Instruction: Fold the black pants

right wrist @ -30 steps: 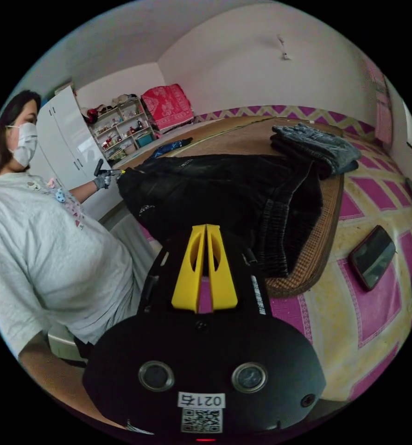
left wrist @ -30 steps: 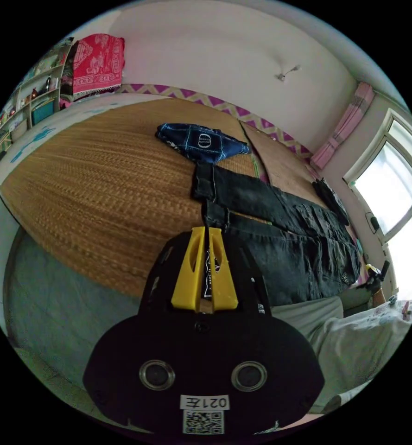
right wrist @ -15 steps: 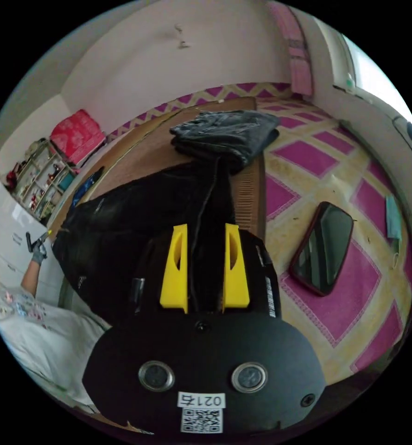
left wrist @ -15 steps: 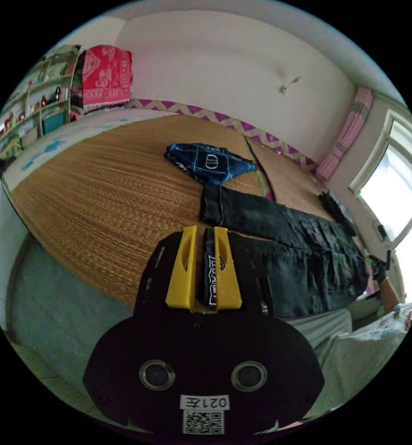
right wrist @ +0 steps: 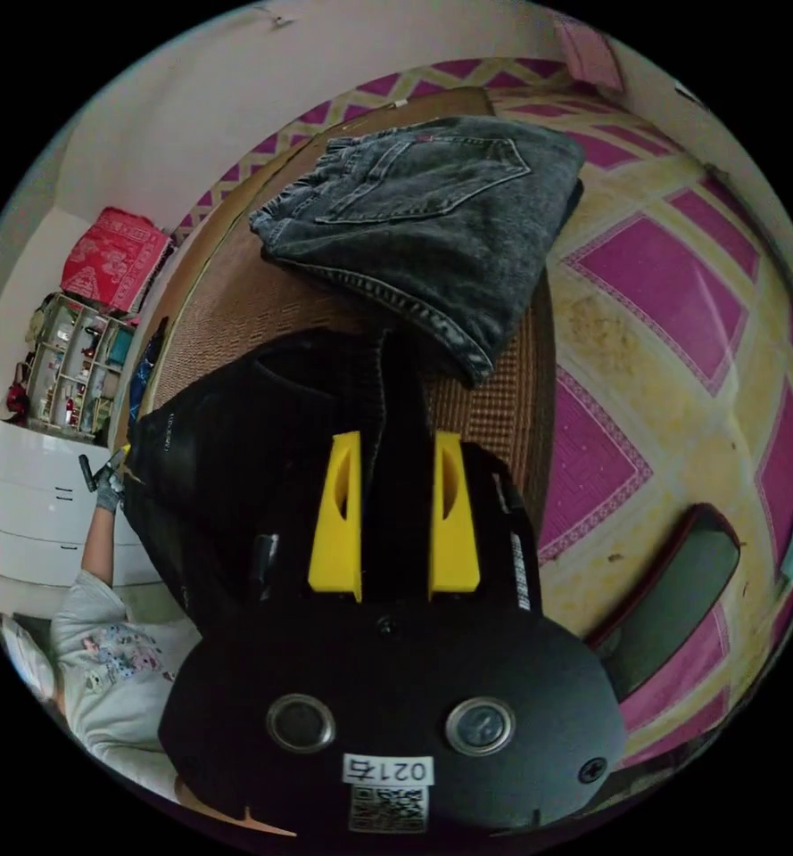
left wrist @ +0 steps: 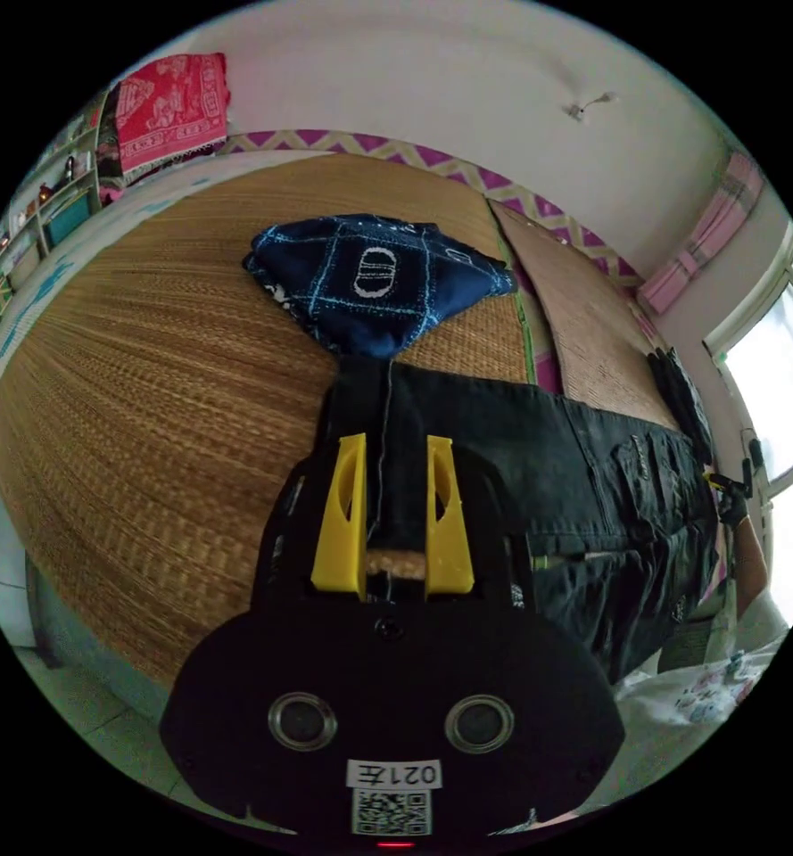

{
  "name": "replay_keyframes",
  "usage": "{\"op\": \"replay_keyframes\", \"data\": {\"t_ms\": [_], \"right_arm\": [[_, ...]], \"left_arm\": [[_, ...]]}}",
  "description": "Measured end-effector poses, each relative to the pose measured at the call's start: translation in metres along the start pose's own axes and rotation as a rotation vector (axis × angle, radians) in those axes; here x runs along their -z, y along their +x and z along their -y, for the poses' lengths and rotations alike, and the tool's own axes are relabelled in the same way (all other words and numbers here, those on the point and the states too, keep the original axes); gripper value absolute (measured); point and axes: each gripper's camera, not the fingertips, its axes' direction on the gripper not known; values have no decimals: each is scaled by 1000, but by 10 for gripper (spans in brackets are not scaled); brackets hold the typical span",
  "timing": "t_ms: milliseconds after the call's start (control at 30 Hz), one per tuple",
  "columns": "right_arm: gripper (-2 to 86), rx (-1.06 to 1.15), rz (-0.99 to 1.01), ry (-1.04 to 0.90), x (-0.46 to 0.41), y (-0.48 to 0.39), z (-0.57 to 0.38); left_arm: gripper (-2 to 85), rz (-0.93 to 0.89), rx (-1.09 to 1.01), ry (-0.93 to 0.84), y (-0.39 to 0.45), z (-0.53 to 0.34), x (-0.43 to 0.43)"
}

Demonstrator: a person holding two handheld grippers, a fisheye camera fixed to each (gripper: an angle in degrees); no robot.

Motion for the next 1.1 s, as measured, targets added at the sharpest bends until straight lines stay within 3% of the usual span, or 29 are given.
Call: {"op": "replay_keyframes", "data": {"t_ms": [67, 167, 300, 667, 867, 1033, 1100], "right_arm": [[20, 20, -34, -14, -6, -10, 5], [-1, -10, -45, 46, -2, -13, -2], [-4, -84, -41, 159, 20, 2, -26], [37, -188, -89, 136, -21, -2, -95], [81, 101, -32, 257, 4, -110, -187], [89, 443, -30, 117, -51, -239, -284], [92, 526, -196, 59, -94, -284, -324]], "left_arm": [[5, 41, 1, -11, 8, 0, -10], [-6, 96, -64, -30, 28, -3, -24], [-9, 131, -148, -35, 63, -9, -47], [-9, 139, -146, -23, 126, -28, -91], [-5, 0, -129, 132, 123, -92, -52], [54, -210, -455, 53, 211, -187, -26], [74, -174, -541, 23, 238, -224, -24]]}}
